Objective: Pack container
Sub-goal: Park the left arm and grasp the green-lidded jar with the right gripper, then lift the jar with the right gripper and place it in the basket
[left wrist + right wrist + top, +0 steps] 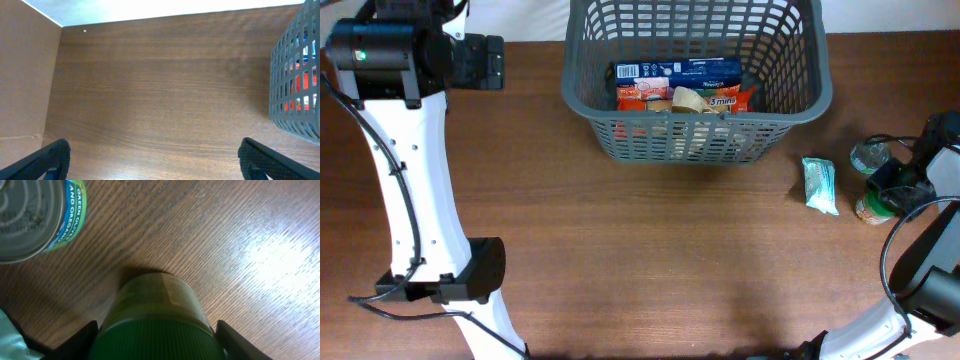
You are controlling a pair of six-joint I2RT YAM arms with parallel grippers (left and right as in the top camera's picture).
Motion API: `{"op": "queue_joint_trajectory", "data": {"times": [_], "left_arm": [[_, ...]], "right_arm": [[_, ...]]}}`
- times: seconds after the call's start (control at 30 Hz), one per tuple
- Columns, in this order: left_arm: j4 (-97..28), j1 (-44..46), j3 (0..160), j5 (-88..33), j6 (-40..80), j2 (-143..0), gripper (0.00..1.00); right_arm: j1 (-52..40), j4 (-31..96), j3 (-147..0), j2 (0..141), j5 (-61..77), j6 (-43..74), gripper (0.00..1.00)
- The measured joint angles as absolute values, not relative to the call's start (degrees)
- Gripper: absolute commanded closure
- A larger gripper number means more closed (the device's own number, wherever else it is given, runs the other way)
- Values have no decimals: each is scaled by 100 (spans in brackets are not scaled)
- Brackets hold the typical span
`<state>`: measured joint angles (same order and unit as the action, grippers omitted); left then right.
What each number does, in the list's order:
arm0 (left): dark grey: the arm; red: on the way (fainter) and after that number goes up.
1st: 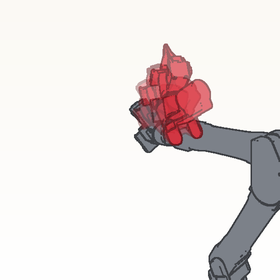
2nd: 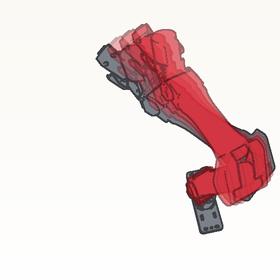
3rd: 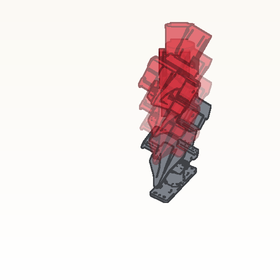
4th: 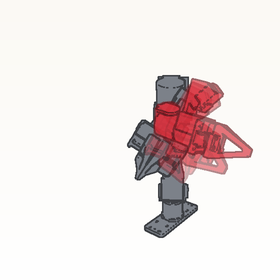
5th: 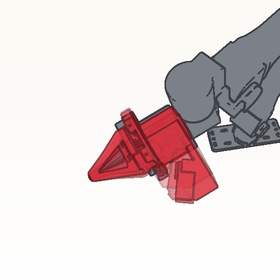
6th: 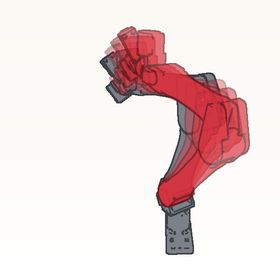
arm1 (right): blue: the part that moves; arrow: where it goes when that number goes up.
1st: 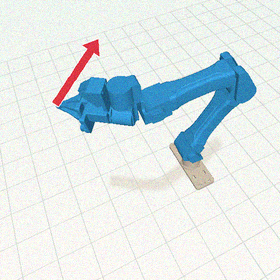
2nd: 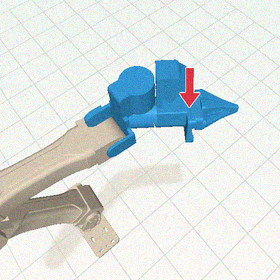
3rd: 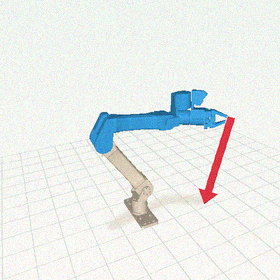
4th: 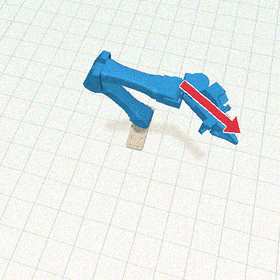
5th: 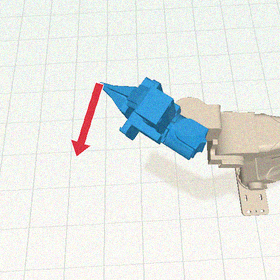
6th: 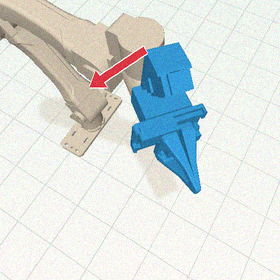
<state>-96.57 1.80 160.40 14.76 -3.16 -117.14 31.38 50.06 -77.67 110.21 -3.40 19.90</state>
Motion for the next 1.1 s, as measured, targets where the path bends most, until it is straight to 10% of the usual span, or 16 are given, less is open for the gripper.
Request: {"op": "queue_joint_trajectory", "data": {"times": [0.47,0.8,1.1], "left_arm": [[-9657,180,16038,1479,-314,-11714,1],[-9662,180,16038,1476,-314,-11714,1],[-9664,180,16038,1479,-314,-11714,1]], "right_arm": [[3135,5749,-8152,11021,-36,2095,75],[3037,7481,-10986,10560,526,1833,87],[1302,7572,-12971,9620,1931,397,96]]}}
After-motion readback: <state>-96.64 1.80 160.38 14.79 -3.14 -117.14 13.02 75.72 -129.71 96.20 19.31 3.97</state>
